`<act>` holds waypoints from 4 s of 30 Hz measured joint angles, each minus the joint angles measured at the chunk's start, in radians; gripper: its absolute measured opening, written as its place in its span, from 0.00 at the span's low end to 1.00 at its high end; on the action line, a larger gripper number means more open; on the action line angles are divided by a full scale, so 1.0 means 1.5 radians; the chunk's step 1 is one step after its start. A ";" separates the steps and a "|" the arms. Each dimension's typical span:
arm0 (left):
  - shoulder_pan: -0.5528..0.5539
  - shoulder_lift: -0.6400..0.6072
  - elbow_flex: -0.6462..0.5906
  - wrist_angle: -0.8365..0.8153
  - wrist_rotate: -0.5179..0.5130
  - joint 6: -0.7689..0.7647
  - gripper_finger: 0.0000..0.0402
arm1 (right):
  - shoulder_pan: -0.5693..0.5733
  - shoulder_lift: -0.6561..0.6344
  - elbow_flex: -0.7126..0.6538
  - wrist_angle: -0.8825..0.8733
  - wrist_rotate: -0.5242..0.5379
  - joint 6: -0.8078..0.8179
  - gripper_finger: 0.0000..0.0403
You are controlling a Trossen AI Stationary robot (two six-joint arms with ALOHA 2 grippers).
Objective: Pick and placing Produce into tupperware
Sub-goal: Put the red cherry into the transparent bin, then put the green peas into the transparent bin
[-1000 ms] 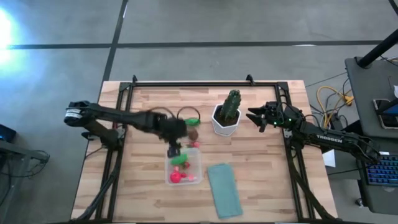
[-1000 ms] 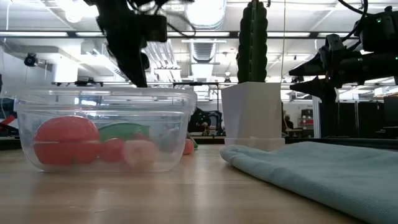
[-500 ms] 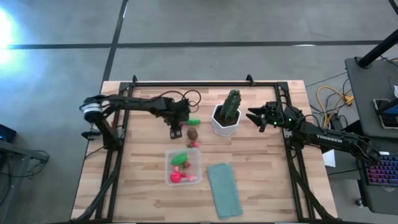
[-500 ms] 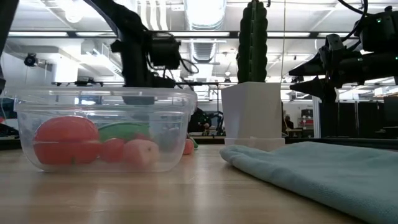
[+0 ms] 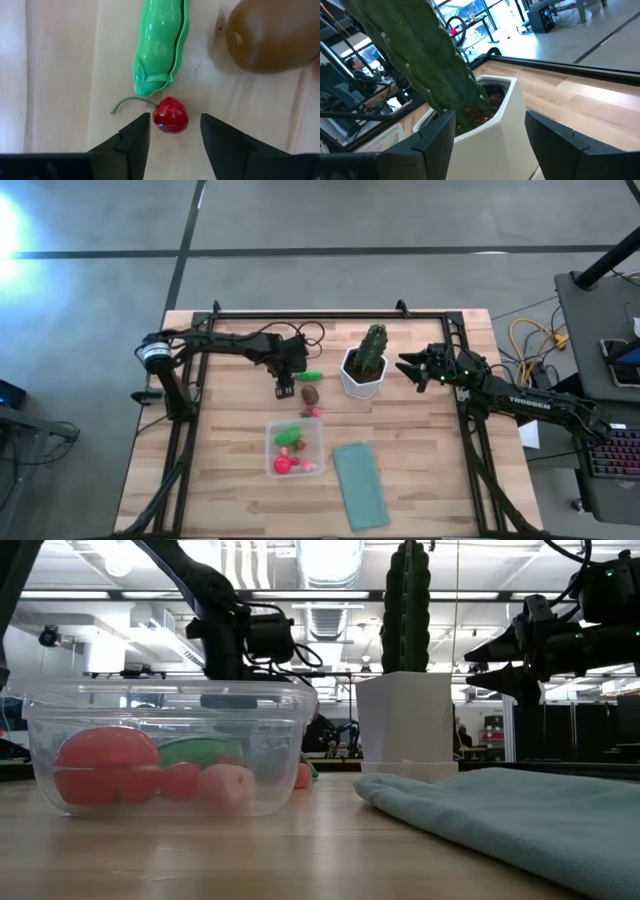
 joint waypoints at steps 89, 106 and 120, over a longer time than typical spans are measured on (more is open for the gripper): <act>-0.377 -0.190 0.026 -0.051 0.033 -0.256 0.52 | 0.000 0.000 0.000 0.000 0.000 0.000 0.58; -0.041 -0.079 0.056 -0.033 0.036 0.069 0.39 | 0.000 0.000 0.000 0.000 0.000 0.000 0.58; -0.023 0.060 0.104 -0.020 -0.098 0.133 0.38 | 0.000 0.000 0.000 0.000 0.000 0.000 0.58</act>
